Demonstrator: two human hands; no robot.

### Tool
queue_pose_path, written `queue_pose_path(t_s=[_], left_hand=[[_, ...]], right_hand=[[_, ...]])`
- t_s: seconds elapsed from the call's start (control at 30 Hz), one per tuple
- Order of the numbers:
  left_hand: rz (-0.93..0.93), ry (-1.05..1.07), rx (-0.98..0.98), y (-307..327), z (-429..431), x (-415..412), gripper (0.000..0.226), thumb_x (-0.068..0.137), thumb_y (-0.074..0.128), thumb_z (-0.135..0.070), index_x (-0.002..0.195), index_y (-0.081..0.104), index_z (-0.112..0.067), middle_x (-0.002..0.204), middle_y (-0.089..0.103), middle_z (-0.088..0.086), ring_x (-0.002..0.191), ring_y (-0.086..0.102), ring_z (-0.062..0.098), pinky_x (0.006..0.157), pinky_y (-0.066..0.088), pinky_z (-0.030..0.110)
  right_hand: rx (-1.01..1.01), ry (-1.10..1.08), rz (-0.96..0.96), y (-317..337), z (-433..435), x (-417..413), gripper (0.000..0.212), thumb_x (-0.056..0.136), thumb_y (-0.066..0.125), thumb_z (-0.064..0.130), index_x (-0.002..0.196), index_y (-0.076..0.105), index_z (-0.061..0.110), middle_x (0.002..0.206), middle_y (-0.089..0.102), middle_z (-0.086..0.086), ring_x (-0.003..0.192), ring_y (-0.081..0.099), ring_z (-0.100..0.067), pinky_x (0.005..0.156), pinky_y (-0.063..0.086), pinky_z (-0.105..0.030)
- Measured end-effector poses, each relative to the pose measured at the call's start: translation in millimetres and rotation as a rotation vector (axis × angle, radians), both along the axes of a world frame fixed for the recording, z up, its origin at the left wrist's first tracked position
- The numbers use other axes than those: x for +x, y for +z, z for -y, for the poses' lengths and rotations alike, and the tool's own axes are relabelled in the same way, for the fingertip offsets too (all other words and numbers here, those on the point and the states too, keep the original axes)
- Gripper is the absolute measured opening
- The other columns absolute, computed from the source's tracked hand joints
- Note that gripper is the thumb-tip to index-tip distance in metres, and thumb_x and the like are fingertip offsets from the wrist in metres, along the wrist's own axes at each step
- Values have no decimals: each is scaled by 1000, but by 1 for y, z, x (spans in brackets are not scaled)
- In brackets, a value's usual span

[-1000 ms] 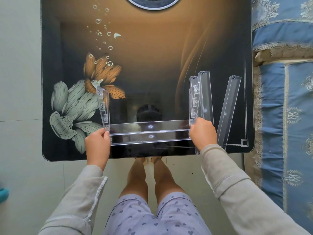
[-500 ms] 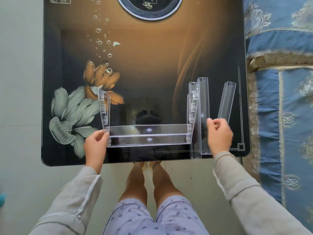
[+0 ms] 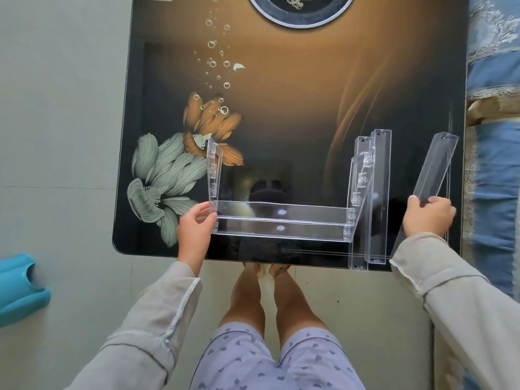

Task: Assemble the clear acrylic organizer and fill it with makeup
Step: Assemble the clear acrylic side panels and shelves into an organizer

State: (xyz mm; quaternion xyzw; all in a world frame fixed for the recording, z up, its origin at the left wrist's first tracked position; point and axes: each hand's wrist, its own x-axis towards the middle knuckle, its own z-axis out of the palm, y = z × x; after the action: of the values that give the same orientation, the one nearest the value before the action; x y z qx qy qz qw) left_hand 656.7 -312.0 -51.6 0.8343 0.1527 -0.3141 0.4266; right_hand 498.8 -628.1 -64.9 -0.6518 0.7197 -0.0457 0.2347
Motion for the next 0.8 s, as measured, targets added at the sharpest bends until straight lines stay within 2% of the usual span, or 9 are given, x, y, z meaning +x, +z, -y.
queue_pose_path(t_s=[0.1, 0.17, 0.23, 0.33, 0.4, 0.5, 0.57, 0.7, 0.8], left_hand=[[20, -35, -30, 2, -1, 4, 30, 86, 56, -5, 115, 62, -11, 107, 65, 9, 96, 59, 16, 91, 48, 32], [38, -53, -52, 3, -1, 8, 32, 87, 55, -5, 118, 60, -12, 107, 64, 3, 99, 58, 15, 90, 46, 29], [58, -70, -65, 5, -1, 12, 35, 87, 54, -3, 121, 58, -12, 107, 61, -2, 100, 57, 13, 91, 46, 29], [81, -85, -89, 6, 1, 16, 41, 87, 52, 1, 125, 56, -11, 110, 60, -4, 104, 56, 12, 93, 45, 28], [82, -50, -123, 6, 3, 18, 39, 86, 52, 1, 123, 58, -12, 109, 63, -2, 103, 59, 13, 92, 48, 27], [41, 49, -193, 5, 1, 19, 37, 86, 51, 1, 116, 62, -17, 93, 67, -11, 85, 64, -1, 66, 51, 6], [8, 95, -231, 6, 0, 20, 40, 85, 47, 4, 114, 63, -18, 88, 66, -17, 80, 63, -6, 57, 48, 0], [-17, 121, -258, 5, -1, 21, 38, 85, 44, 2, 98, 66, -26, 89, 67, -15, 90, 62, 1, 70, 52, 11], [-8, 115, -263, 5, 1, 24, 40, 85, 42, 2, 88, 65, -31, 88, 67, -13, 90, 63, 4, 76, 51, 17]], right_hand=[[-164, 126, 105, 23, -9, -6, 40, 89, 53, 15, 124, 47, -3, 123, 45, -20, 109, 52, -35, 94, 35, -33], [-251, 375, 221, 43, -20, -6, 39, 86, 57, 7, 123, 49, -3, 113, 44, -18, 100, 55, -38, 95, 40, -37], [-312, 704, 239, 62, -41, 1, 42, 81, 64, 1, 121, 53, -4, 106, 48, -23, 95, 54, -39, 89, 42, -35], [-259, 1119, 214, 75, -84, 28, 45, 76, 69, 6, 119, 58, 0, 101, 58, -21, 94, 51, -27, 85, 40, -31], [-173, 1296, 216, 72, -108, 50, 47, 72, 74, 7, 118, 61, 2, 99, 63, -17, 92, 57, -26, 82, 47, -36], [-130, 1410, 184, 62, -124, 74, 50, 67, 78, 4, 115, 63, 0, 94, 67, -16, 81, 64, -31, 73, 52, -40], [-130, 1408, 135, 54, -124, 82, 49, 67, 78, 4, 114, 64, 0, 93, 67, -17, 79, 64, -32, 71, 52, -41], [-115, 1398, 80, 44, -120, 85, 47, 67, 79, 4, 112, 65, 1, 92, 67, -18, 78, 63, -34, 72, 53, -44], [-89, 1407, 64, 41, -123, 85, 47, 67, 78, 4, 113, 65, 2, 93, 67, -19, 80, 63, -35, 73, 54, -46]])
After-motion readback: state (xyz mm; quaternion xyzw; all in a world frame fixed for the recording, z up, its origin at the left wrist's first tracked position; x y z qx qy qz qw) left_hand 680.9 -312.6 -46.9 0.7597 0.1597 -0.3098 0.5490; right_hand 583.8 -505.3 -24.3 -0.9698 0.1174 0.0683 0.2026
